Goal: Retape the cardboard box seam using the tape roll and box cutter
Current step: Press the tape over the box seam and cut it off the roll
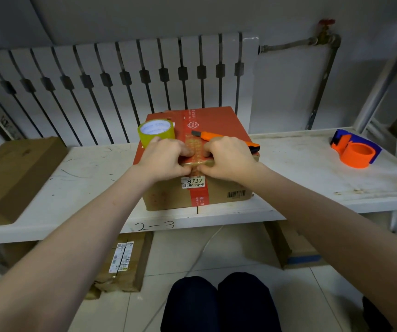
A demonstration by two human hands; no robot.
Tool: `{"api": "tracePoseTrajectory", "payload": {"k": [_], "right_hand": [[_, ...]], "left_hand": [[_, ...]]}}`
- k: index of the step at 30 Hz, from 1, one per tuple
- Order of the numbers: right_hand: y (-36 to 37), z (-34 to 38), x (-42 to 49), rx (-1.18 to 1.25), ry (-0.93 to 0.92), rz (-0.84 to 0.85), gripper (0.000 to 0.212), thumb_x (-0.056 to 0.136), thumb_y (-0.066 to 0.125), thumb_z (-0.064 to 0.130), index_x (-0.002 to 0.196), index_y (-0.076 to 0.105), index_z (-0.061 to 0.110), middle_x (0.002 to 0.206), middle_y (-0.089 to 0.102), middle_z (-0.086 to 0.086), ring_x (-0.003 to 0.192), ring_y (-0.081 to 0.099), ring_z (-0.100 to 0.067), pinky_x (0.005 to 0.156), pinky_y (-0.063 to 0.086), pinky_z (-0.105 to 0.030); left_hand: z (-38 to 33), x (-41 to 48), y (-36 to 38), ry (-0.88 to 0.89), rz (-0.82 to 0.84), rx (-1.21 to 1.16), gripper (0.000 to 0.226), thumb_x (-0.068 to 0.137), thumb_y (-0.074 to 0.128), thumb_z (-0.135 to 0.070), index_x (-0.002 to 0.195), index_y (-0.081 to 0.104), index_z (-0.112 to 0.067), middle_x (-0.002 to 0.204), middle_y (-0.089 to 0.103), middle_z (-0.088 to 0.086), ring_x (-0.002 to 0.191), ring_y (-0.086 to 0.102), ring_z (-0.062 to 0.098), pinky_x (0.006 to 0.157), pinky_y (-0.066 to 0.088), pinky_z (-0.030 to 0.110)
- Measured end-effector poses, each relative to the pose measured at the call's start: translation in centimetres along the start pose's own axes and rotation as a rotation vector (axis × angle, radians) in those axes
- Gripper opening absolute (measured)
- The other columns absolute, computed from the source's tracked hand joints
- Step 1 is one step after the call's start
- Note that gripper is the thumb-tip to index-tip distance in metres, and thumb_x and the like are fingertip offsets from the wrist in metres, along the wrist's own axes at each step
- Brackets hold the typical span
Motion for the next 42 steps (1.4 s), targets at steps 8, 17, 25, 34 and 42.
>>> {"api": "tracePoseTrajectory", "payload": {"k": [8, 17, 25, 34, 42], "right_hand": [[1.0, 0.4, -0.1, 0.017, -0.024, -0.153, 0.053, 0.070, 0.069, 0.059, 0.093, 0.061, 0.012, 0.094, 0.063, -0.005, 0.090, 0.058, -0.025, 0.062, 0.041, -0.033], [2.9, 0.2, -1.4, -0.098, -0.073, -0.144, 0.066, 0.052, 0.086, 0.046, 0.096, 0.054, 0.008, 0.092, 0.058, -0.010, 0.084, 0.055, -0.028, 0.067, 0.045, -0.035], [2.2, -0.7, -1.3, -0.058, -0.080, -0.155, 0.052, 0.063, 0.079, 0.047, 0.092, 0.059, 0.010, 0.089, 0.060, -0.007, 0.084, 0.056, -0.026, 0.073, 0.043, -0.036], [1.8, -0.5, -1.7, -0.032, -0.083, -0.026, 0.052, 0.071, 0.077, 0.038, 0.108, 0.053, 0.011, 0.109, 0.055, -0.006, 0.101, 0.049, -0.024, 0.082, 0.040, -0.034], [1.9, 0.9, -0.1, -0.042, 0.020, -0.178, 0.069, 0.066, 0.067, 0.066, 0.101, 0.061, 0.008, 0.103, 0.062, -0.008, 0.098, 0.057, -0.027, 0.077, 0.044, -0.037]], "left_hand": [[0.6, -0.6, 1.4, -0.007, 0.013, 0.047, 0.057, 0.078, 0.063, -0.046, 0.132, 0.053, -0.032, 0.140, 0.053, -0.011, 0.132, 0.045, 0.013, 0.100, 0.034, 0.038], [0.4, -1.5, 2.2, -0.020, 0.000, 0.091, 0.067, 0.077, 0.064, -0.038, 0.140, 0.042, -0.030, 0.146, 0.046, -0.010, 0.136, 0.040, 0.011, 0.103, 0.030, 0.037], [-0.6, -0.7, 2.3, -0.070, -0.124, 0.022, 0.052, 0.077, 0.064, -0.050, 0.121, 0.059, -0.024, 0.122, 0.065, -0.002, 0.115, 0.056, 0.020, 0.092, 0.041, 0.036], [-0.2, -1.8, 3.1, -0.030, -0.028, 0.073, 0.069, 0.073, 0.072, -0.029, 0.135, 0.040, -0.026, 0.140, 0.048, -0.007, 0.129, 0.043, 0.018, 0.100, 0.034, 0.039], [0.8, -1.5, 2.2, -0.014, 0.106, 0.004, 0.078, 0.070, 0.073, -0.033, 0.140, 0.038, -0.028, 0.145, 0.045, -0.006, 0.136, 0.039, 0.017, 0.113, 0.028, 0.048]]}}
Point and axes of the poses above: each hand's wrist, its own x-axis towards the middle knuckle, its own y-axis out of the palm, z = x × y, the point moved 3 cm from there along x, towards the middle knuckle
